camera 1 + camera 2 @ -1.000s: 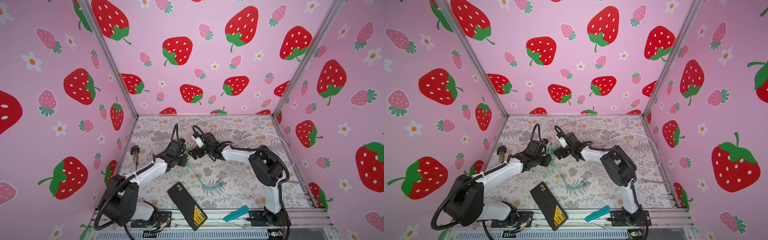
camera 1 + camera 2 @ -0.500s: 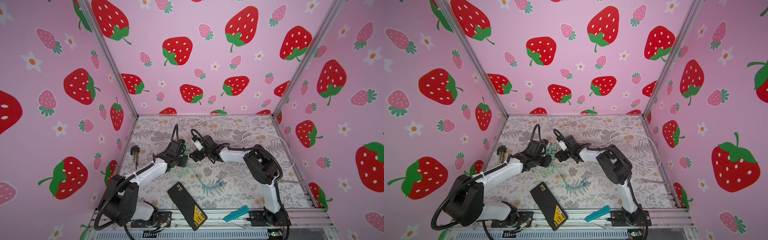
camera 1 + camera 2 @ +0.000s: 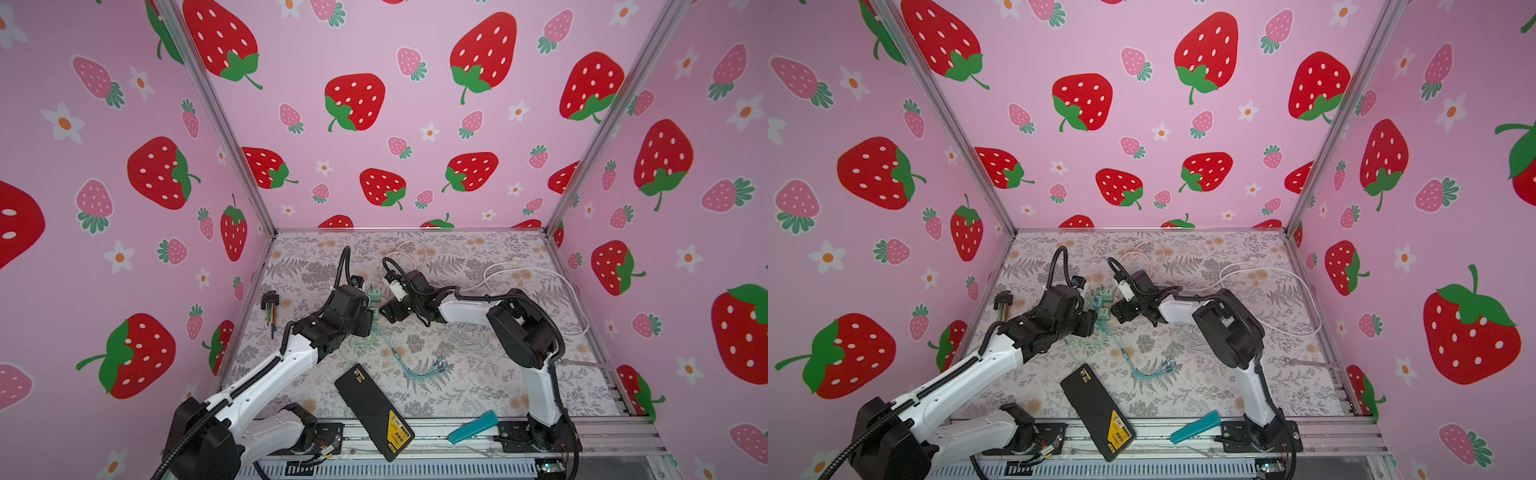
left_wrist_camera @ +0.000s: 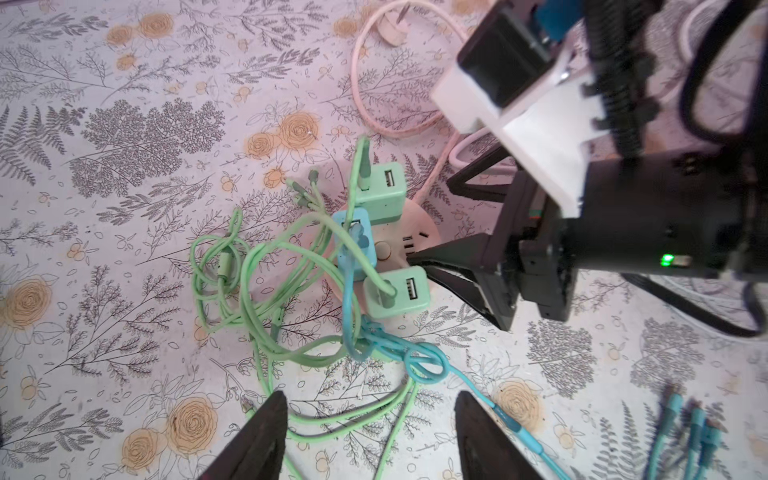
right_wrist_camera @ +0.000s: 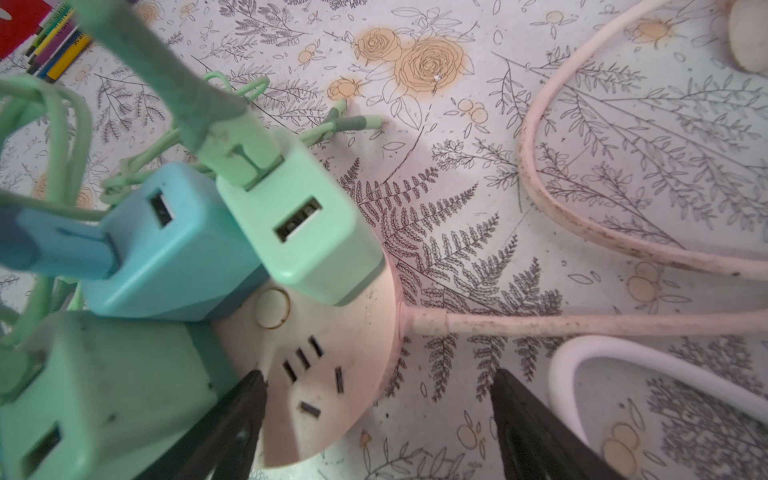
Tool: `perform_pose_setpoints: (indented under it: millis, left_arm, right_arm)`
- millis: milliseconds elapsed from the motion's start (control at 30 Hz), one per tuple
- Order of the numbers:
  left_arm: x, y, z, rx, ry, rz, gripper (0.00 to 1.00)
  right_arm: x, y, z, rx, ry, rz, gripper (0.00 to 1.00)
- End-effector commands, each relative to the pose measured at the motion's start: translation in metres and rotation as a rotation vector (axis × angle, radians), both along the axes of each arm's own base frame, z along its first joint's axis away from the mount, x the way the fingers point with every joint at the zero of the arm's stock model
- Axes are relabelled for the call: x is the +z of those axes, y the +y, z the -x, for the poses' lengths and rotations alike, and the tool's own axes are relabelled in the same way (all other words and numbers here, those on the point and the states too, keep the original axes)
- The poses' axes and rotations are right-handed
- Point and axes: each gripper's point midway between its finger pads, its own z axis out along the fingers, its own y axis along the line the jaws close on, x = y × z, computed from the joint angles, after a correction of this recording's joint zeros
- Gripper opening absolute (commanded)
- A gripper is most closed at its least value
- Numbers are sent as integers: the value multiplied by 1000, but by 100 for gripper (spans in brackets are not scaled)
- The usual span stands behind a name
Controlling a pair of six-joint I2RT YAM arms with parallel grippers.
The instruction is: Pull the plug off the socket
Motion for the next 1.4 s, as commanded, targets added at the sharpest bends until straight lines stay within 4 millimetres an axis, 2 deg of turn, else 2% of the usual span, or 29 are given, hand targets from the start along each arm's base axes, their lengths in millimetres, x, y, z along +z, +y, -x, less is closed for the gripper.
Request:
perform_pose_setpoints:
  millis: [0, 167, 267, 433, 567, 1067, 1367]
  left_arm:
    - [0, -13, 7, -11, 5, 71, 65]
    - [-6, -46, -3, -69, 20, 164, 62]
    - [-17, -51, -15, -47, 41, 143, 60]
    - [-36, -41, -29, 29, 60, 54, 60]
    - [-45, -32, -34, 66, 55, 23, 64]
    - [-53, -26, -53, 75, 52, 18, 65]
    - [-64, -25, -63, 99, 76, -20, 59]
  right_arm:
    - [-17, -9, -1, -22, 39, 44, 85]
    - [-17, -13, -5, -39, 64, 30, 82]
    - [-17, -16, -8, -46, 74, 23, 81]
    - [-17, -19, -11, -53, 71, 24, 81]
    - [-17, -17, -11, -45, 76, 19, 81]
    - [-21, -10, -6, -13, 100, 5, 81]
    - [-24, -9, -6, -7, 109, 7, 80]
